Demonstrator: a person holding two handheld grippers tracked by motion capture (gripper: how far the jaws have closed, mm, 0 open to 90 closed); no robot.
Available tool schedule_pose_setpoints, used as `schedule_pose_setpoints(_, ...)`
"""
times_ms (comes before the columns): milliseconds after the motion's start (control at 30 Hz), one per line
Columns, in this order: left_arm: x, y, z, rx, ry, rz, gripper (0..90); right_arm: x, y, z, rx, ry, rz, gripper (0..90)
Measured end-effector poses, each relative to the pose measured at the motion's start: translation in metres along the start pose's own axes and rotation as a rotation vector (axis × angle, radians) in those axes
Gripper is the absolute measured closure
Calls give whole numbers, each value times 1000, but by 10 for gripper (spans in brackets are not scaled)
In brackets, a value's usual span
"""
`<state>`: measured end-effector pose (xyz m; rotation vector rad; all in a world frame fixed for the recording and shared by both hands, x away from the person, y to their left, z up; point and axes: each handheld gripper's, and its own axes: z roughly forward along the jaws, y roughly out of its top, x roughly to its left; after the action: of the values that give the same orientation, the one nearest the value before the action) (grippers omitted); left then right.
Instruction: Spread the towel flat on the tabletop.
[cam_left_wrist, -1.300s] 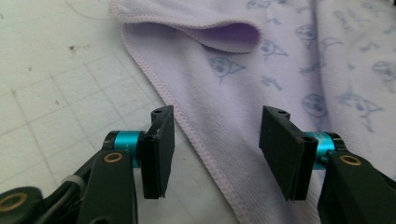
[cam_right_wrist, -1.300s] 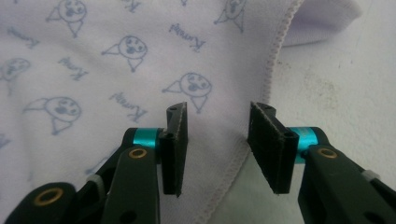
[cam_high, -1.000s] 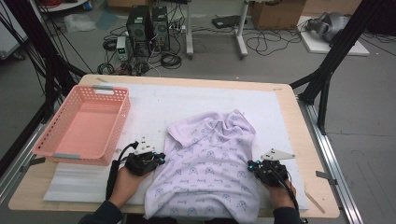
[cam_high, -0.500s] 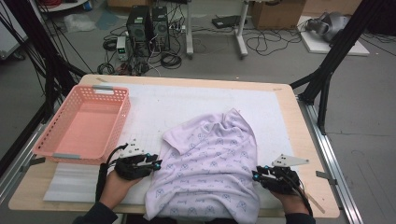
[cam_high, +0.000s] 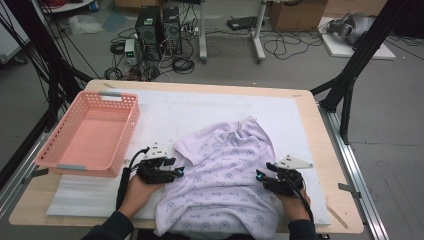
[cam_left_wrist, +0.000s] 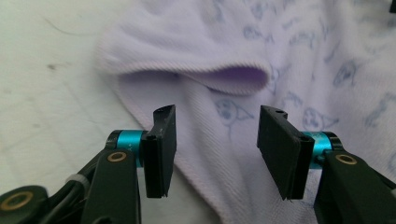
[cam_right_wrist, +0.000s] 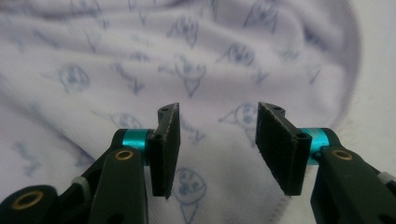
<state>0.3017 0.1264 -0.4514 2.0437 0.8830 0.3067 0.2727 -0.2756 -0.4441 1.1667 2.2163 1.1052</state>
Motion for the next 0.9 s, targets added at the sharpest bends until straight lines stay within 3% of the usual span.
schedule_pose_setpoints(33,-3,0,0,6,24,32,497,0,-1,5,35,1,-2,514)
schedule_pose_setpoints(100,-7,-1,0,2,63,55,625,0,-3,7,47,4,3,583)
schedule_pose_setpoints(167,-7,-2,-2,4,52,55,838,0,-3,4,54,8,2,774)
schedule_pose_setpoints(200,-7,-3,-4,4,51,50,863,0,-3,3,63,21,-2,857)
schedule_pose_setpoints(300,-5,-6,-9,7,22,15,871,1,-3,-2,93,42,-7,874)
schedule_pose_setpoints(500,-1,-11,-24,50,-45,-7,859,-2,-12,-23,149,110,-7,873)
schedule_pose_setpoints(567,0,-11,-25,38,-52,-3,746,-3,-14,-27,154,131,-9,862)
schedule_pose_setpoints(633,3,-9,-26,7,-40,-23,592,-3,-14,-28,127,138,-12,790)
schedule_pose_setpoints(700,10,-4,-27,-43,-19,-60,511,-4,-12,-28,78,137,5,722)
schedule_pose_setpoints(767,18,3,-26,-92,-7,-109,500,-5,-10,-28,40,122,6,695)
schedule_pose_setpoints(833,24,11,-22,-115,22,-115,501,-5,-8,-28,25,110,3,689)
schedule_pose_setpoints(900,30,19,-14,-83,49,-109,507,-6,-7,-27,17,103,0,687)
